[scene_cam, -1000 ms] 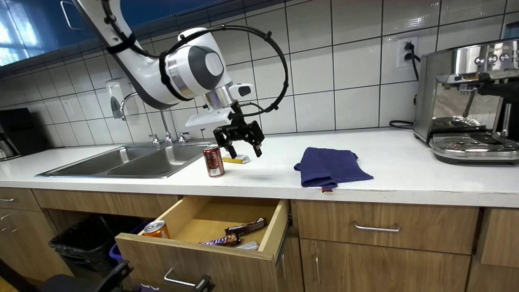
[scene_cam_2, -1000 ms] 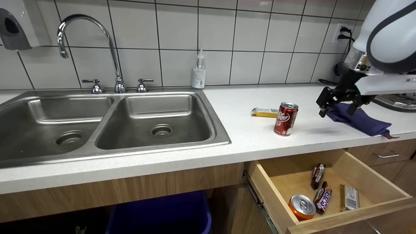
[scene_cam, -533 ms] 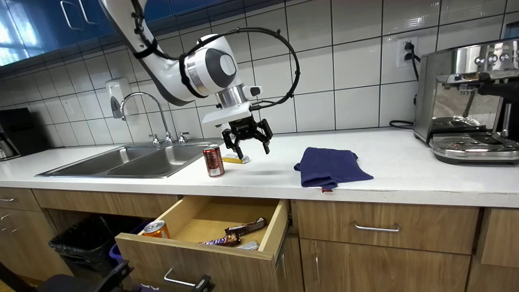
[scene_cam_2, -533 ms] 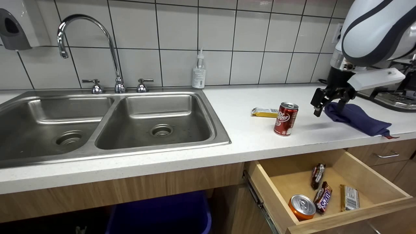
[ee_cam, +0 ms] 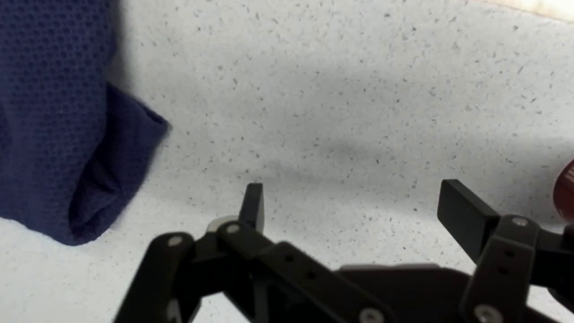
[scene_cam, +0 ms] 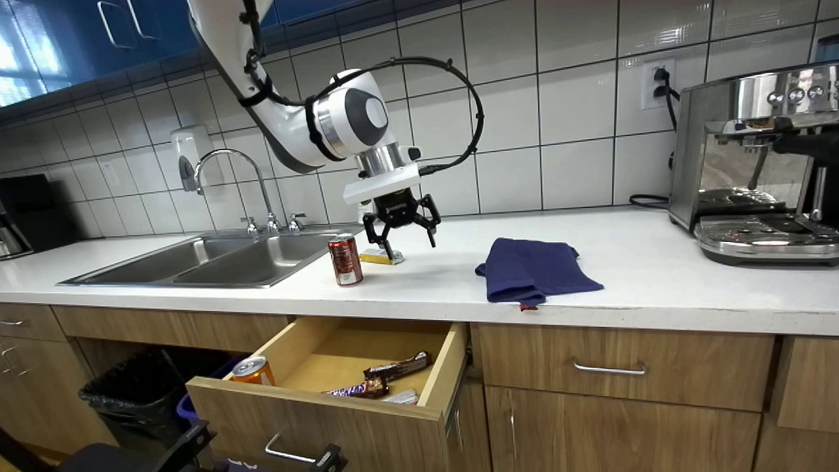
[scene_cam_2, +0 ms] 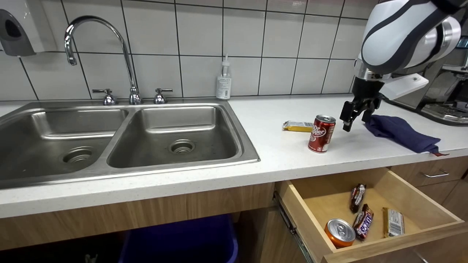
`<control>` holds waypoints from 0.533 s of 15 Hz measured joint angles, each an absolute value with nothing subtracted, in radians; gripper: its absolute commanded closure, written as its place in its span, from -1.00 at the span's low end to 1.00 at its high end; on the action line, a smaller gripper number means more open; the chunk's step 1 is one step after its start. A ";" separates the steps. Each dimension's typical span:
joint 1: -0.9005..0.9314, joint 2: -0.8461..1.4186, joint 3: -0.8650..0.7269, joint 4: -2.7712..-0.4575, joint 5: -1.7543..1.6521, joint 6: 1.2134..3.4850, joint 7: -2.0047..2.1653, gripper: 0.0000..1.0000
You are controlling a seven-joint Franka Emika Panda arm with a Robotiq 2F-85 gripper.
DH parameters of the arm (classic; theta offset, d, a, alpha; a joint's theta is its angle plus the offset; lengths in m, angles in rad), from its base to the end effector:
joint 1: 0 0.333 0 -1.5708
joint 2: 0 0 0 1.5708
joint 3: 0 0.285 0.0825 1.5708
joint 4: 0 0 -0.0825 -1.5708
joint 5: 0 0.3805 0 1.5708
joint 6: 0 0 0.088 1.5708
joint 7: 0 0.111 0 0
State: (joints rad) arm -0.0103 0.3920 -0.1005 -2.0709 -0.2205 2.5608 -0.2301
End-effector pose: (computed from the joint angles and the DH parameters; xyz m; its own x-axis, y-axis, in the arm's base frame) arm 0.5833 -0.0620 0.2194 0.9513 0.3059 0.0377 0.2939 -0.9371 0.1885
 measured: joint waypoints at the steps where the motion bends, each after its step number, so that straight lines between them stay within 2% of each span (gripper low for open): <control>1: -0.012 0.404 -0.094 -2.055 -0.220 2.552 -0.248 -1.00; 8: -0.016 0.478 -0.058 -1.948 -0.221 2.497 -0.343 -1.00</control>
State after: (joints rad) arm -0.0160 0.4780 -0.0581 -1.9476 -0.2210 2.4969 -0.3435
